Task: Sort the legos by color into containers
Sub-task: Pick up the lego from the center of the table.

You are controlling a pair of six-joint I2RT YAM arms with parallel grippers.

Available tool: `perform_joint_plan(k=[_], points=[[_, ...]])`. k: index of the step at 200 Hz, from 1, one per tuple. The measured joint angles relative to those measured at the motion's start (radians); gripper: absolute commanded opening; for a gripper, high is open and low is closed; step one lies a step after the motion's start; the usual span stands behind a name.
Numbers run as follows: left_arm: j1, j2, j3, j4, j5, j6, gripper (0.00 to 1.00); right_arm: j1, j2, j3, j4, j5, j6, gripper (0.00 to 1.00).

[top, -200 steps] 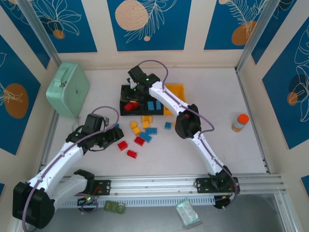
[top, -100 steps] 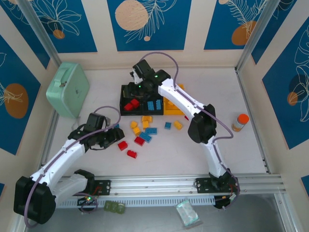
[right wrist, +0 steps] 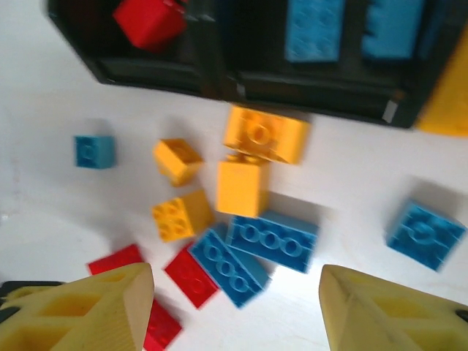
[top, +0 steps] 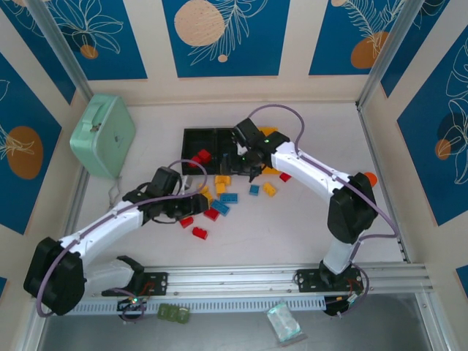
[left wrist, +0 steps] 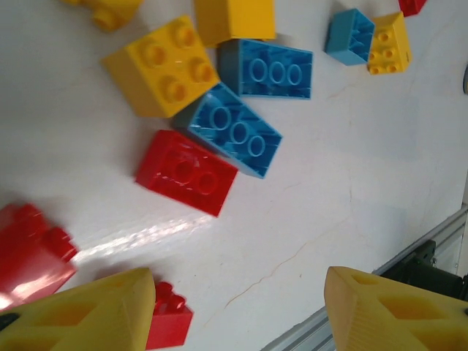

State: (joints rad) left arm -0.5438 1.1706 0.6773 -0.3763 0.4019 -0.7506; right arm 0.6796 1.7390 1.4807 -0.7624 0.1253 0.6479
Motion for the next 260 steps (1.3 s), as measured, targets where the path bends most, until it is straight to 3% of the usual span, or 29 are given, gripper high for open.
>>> perform_joint_plan(k=[79,136,156,211,260], points=[[-0.100,0.095,0.048,0.072,-0.004,0.000,0.62,-0.009,0.006,-0.156,-0.007,0.116,0.116,0.74],[-0.109,0.103,0.048,0.077,-0.018,0.000,0.62,-0.029,0.129,-0.153,-0.004,0.149,0.158,0.71],[-0.109,0.103,0.048,0.078,-0.021,0.000,0.62,-0.038,0.166,-0.150,-0.004,0.158,0.171,0.65],[-0.109,0.104,0.048,0.077,-0.030,0.000,0.62,-0.046,0.214,-0.113,0.006,0.159,0.175,0.36],[-0.109,0.110,0.048,0.077,-0.037,0.000,0.61,-0.039,0.206,-0.110,0.006,0.160,0.172,0.30]])
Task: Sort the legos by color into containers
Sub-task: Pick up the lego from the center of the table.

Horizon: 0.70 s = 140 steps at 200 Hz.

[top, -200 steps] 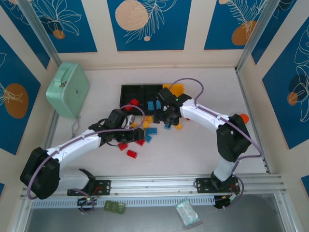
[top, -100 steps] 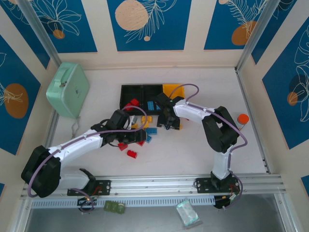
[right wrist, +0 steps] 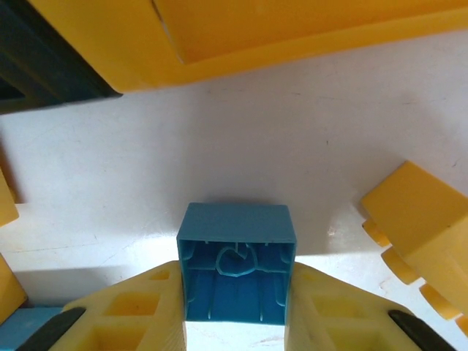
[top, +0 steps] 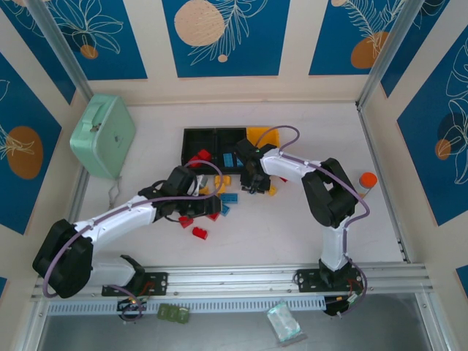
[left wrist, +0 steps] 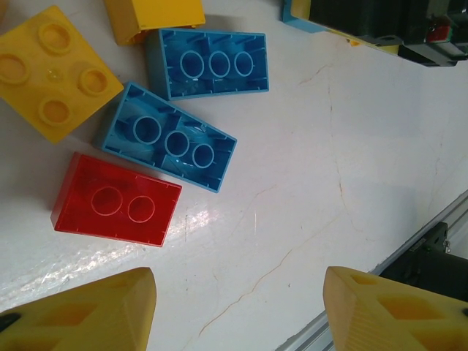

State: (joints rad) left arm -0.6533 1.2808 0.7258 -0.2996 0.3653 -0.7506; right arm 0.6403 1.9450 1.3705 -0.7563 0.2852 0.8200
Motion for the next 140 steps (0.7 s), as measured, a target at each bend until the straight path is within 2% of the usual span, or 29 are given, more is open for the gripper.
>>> perform_joint_plan(k=[44,72,98,140], points=[[0.000,-0.003,0.001,0.000,-0.030,0.000,0.61,0.049,-0.126,0.002,-0.023,0.000,-0.009,0.31],[0.000,-0.003,0.001,-0.001,-0.041,0.000,0.61,0.057,-0.151,0.088,-0.044,-0.005,-0.040,0.31],[0.000,-0.016,0.001,0.000,-0.053,-0.001,0.61,0.039,-0.096,0.233,-0.061,-0.011,-0.077,0.31],[0.000,-0.084,-0.005,-0.006,-0.072,-0.002,0.61,-0.006,0.116,0.513,-0.103,-0.037,-0.128,0.32]])
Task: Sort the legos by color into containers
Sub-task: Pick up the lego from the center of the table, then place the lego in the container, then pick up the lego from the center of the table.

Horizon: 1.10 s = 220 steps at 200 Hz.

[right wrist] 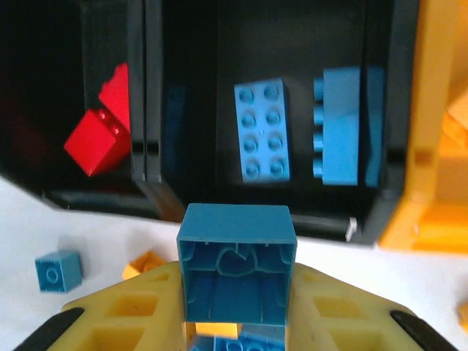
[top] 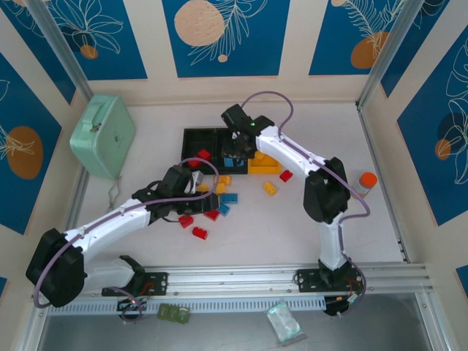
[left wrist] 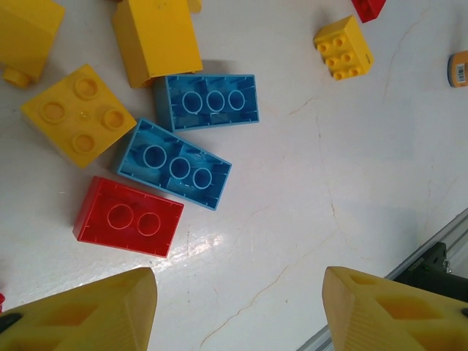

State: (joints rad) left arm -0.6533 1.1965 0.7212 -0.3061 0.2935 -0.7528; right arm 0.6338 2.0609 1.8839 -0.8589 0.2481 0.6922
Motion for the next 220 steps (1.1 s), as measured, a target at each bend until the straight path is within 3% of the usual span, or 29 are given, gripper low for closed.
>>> perform_joint_plan(k=[55,111,146,191,220], points=[[0.000,-0.029,-0.031,-0.026,-0.018,-0.002,0.61,-0.053,0.282,0.350,-0.089,-0.021,-0.031,0.33],[0.000,-0.029,-0.034,-0.028,-0.019,-0.009,0.61,-0.083,0.471,0.597,-0.165,-0.059,-0.034,0.39],[0.000,-0.030,-0.038,-0.029,-0.019,-0.010,0.61,-0.086,0.491,0.626,-0.192,-0.067,-0.038,0.51],[0.000,-0.031,-0.043,-0.031,-0.019,-0.010,0.61,-0.081,0.488,0.626,-0.206,-0.062,-0.040,0.52],[0.000,-0.031,-0.043,-0.030,-0.019,-0.010,0.62,-0.066,0.412,0.513,-0.194,-0.045,-0.059,0.55]])
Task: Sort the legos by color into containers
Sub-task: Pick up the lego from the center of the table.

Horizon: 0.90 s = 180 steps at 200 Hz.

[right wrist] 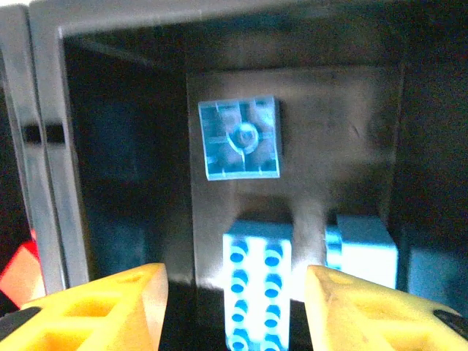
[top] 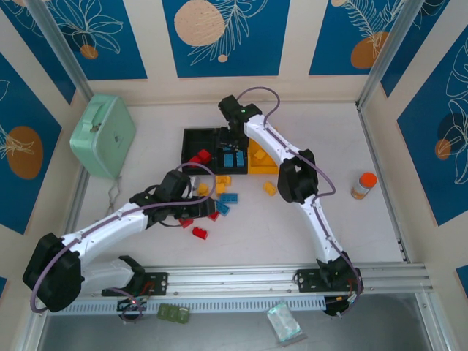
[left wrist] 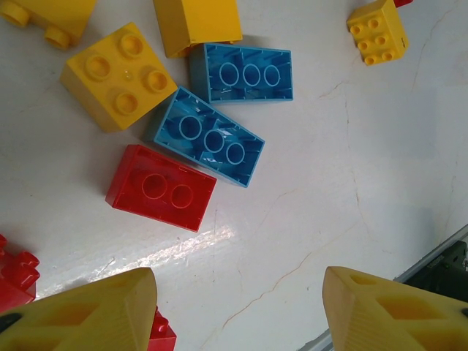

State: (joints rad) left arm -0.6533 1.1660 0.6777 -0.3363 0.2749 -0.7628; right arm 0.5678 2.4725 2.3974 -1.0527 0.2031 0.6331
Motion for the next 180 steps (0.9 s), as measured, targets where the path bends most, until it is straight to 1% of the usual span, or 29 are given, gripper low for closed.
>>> perform_joint_plan(k=[15,28,43,68,85,119,156,180], points=[[0.000,0.000,0.000,0.000,0.000,0.000,0.62,0.010,-0.072,-0.080,0.014,0.010,-0.006,0.56],[0.000,0.000,0.000,0.001,0.000,-0.001,0.62,0.016,-0.142,-0.143,0.032,0.017,-0.012,0.59],[0.000,0.000,0.000,0.005,0.000,-0.007,0.62,0.021,-0.232,-0.229,0.063,0.024,-0.019,0.66],[0.000,0.000,-0.001,0.008,0.001,-0.011,0.62,0.026,-0.384,-0.382,0.115,0.033,-0.032,0.80],[0.000,0.002,-0.002,0.013,0.001,-0.016,0.62,0.023,-0.468,-0.480,0.142,0.037,-0.040,0.84],[0.000,0.022,-0.002,0.032,0.005,-0.018,0.62,0.004,-0.605,-0.691,0.188,0.053,-0.048,0.85],[-0.004,0.058,-0.001,0.055,0.012,-0.018,0.62,-0.047,-0.759,-0.944,0.230,0.060,-0.069,0.85],[-0.016,0.093,0.005,0.069,0.018,-0.018,0.62,-0.074,-0.830,-1.070,0.255,0.059,-0.099,0.84]])
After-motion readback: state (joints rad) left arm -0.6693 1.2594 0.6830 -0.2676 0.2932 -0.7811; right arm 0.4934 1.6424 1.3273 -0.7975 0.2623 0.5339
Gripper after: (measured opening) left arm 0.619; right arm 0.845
